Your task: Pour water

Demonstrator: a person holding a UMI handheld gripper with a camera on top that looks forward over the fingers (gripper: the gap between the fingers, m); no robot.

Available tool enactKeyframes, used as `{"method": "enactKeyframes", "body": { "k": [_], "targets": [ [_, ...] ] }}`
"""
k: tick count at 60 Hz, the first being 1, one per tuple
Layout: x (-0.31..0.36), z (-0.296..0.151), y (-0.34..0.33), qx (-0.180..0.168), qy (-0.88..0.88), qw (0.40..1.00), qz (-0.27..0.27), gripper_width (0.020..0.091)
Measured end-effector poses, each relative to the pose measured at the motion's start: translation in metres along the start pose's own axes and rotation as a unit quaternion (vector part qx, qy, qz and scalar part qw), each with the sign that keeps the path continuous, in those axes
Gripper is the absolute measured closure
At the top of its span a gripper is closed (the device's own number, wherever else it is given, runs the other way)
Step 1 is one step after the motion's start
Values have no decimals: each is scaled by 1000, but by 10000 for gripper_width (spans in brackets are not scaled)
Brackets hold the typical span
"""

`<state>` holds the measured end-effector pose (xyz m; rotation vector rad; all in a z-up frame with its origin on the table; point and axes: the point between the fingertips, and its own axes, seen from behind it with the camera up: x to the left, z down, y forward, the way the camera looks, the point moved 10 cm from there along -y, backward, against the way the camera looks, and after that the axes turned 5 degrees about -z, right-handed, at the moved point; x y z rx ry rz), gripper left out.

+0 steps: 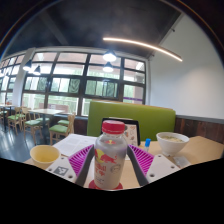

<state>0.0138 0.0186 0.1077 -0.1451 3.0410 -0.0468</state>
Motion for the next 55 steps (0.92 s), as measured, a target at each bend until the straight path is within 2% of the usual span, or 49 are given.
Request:
{"method": "enactKeyframes", "body": {
  "k": [1,3,14,19,24,30,39,55],
  "targets": [
    [-2,-2,-1,2,-1,1000,0,318],
    [0,-4,-9,3,-1,1000,-2,262],
    [6,-24,-72,4,4,1000,-7,276],
    [9,-30,-109,23,-8,1000,6,276],
    [18,-38,-154,25,-10,1000,6,276],
    [28,-42,-204,24,5,1000,-14,278],
    [41,-46,-275,10,33,999,-28,275],
    [40,-44,-332,-15,52,997,-54,276]
  ]
}}
